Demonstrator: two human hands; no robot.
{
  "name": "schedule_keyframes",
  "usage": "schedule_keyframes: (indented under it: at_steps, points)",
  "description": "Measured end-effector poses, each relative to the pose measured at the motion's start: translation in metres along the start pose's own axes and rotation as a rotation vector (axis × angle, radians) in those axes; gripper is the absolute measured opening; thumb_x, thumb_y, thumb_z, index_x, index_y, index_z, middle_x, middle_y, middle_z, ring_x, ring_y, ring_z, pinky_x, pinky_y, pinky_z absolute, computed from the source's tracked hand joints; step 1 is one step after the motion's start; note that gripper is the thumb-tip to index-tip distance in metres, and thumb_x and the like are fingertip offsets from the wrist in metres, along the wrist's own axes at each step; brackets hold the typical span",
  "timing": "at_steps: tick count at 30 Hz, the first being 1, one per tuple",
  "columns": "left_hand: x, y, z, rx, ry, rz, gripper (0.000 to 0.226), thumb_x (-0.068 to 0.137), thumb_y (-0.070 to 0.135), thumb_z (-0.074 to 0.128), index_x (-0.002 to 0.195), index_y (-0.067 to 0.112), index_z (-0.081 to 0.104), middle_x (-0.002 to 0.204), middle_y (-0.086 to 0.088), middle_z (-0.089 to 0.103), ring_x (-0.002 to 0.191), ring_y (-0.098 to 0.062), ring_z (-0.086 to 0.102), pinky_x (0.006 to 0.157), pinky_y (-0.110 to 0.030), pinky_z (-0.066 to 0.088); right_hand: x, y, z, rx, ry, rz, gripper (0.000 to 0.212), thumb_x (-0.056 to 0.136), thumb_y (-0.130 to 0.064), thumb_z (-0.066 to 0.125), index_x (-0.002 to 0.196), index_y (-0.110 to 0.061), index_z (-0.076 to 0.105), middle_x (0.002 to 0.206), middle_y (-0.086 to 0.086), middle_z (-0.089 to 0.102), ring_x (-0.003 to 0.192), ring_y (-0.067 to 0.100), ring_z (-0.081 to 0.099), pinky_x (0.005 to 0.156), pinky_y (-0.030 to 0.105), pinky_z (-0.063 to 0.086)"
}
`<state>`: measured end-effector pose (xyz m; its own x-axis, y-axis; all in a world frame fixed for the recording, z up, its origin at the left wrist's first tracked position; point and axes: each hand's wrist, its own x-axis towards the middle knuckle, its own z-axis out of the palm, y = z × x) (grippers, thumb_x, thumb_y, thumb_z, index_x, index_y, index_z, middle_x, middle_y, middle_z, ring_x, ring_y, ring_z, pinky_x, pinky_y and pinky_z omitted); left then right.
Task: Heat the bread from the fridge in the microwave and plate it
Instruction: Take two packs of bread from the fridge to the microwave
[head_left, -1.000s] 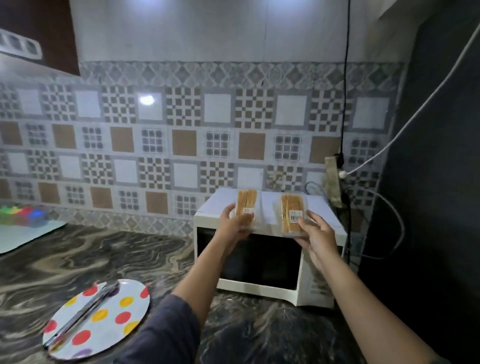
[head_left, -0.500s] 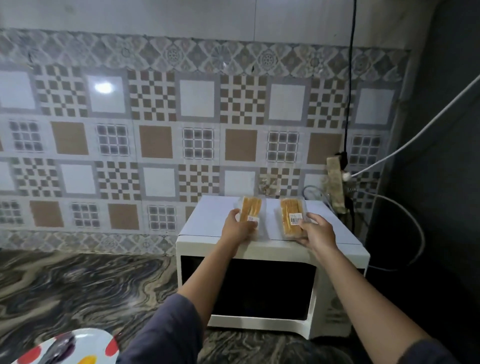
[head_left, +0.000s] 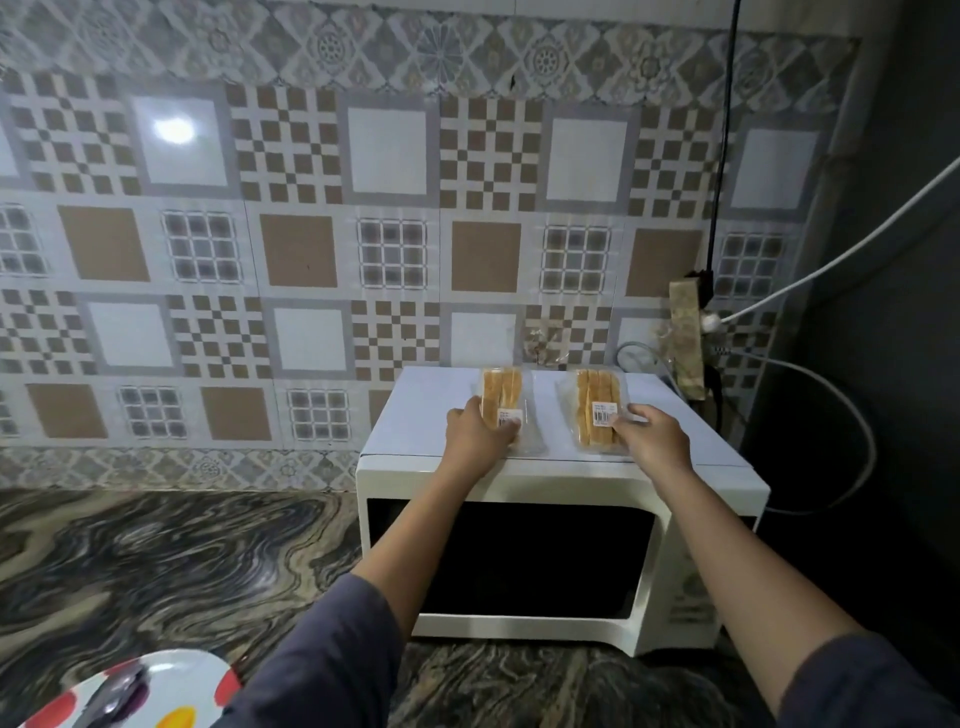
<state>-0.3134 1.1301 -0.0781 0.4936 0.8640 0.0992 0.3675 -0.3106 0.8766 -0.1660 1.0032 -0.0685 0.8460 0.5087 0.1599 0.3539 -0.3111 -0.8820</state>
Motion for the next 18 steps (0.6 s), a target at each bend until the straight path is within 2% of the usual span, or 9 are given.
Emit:
schedule_keyframes:
  at_steps: [3, 6, 10, 14, 16, 18]
  points:
    - [-0.008, -0.001, 0.003, -0.008, 0.070, 0.042, 0.062, 0.088, 0.031, 0.058, 0.139, 0.004, 0.035, 0.144, -0.015, 0.027, 0.132, -0.031, 0.035, 0.110, -0.039, 0.031, -0.007, 0.004, -0.004, 0.019, 0.017, -0.001, 0.038, 0.093, -0.022, 0.053, 0.128, -0.008, 0.054, 0.128, 0.011, 0.059, 0.117, 0.028, 0.053, 0.091, 0.030, 0.039]
    - [-0.028, 0.002, 0.007, -0.056, 0.162, 0.083, 0.061, 0.092, 0.024, 0.054, 0.140, -0.002, 0.029, 0.152, -0.013, 0.017, 0.140, -0.027, 0.023, 0.114, -0.034, 0.022, -0.023, 0.014, -0.018, 0.061, 0.024, 0.004, 0.040, 0.095, -0.025, 0.048, 0.132, -0.009, 0.052, 0.136, 0.008, 0.053, 0.124, 0.026, 0.048, 0.099, 0.032, 0.037]
    - [-0.071, 0.015, 0.013, -0.089, 0.241, 0.168, 0.050, 0.093, 0.015, 0.049, 0.138, -0.002, 0.034, 0.151, -0.011, 0.022, 0.140, -0.024, 0.023, 0.113, -0.029, 0.021, -0.059, 0.032, -0.053, 0.137, 0.092, 0.010, 0.036, 0.095, -0.024, 0.048, 0.127, -0.010, 0.056, 0.133, 0.004, 0.054, 0.121, 0.024, 0.052, 0.104, 0.037, 0.041]
    - [-0.139, 0.036, 0.033, -0.202, 0.124, 0.220, 0.044, 0.094, 0.010, 0.043, 0.137, 0.004, 0.038, 0.144, -0.008, 0.032, 0.133, -0.024, 0.035, 0.109, -0.029, 0.028, -0.118, 0.057, -0.103, 0.197, 0.147, 0.059, 0.032, 0.093, -0.021, 0.051, 0.122, -0.011, 0.059, 0.127, 0.009, 0.059, 0.116, 0.025, 0.055, 0.103, 0.045, 0.043]
    - [-0.181, 0.046, 0.049, -0.235, 0.056, 0.235, 0.042, 0.093, 0.009, 0.042, 0.135, 0.005, 0.042, 0.141, -0.009, 0.036, 0.129, -0.025, 0.040, 0.109, -0.034, 0.034, -0.156, 0.070, -0.132, 0.190, 0.185, 0.084, 0.030, 0.093, -0.021, 0.052, 0.121, -0.014, 0.060, 0.122, 0.009, 0.061, 0.114, 0.024, 0.057, 0.102, 0.045, 0.044]
    - [-0.222, 0.055, 0.067, -0.250, -0.015, 0.230, 0.041, 0.094, 0.010, 0.043, 0.134, 0.006, 0.044, 0.138, -0.011, 0.042, 0.126, -0.026, 0.044, 0.104, -0.033, 0.037, -0.195, 0.080, -0.162, 0.166, 0.218, 0.109, 0.029, 0.094, -0.020, 0.051, 0.121, -0.014, 0.060, 0.118, 0.005, 0.061, 0.112, 0.022, 0.057, 0.101, 0.042, 0.045]
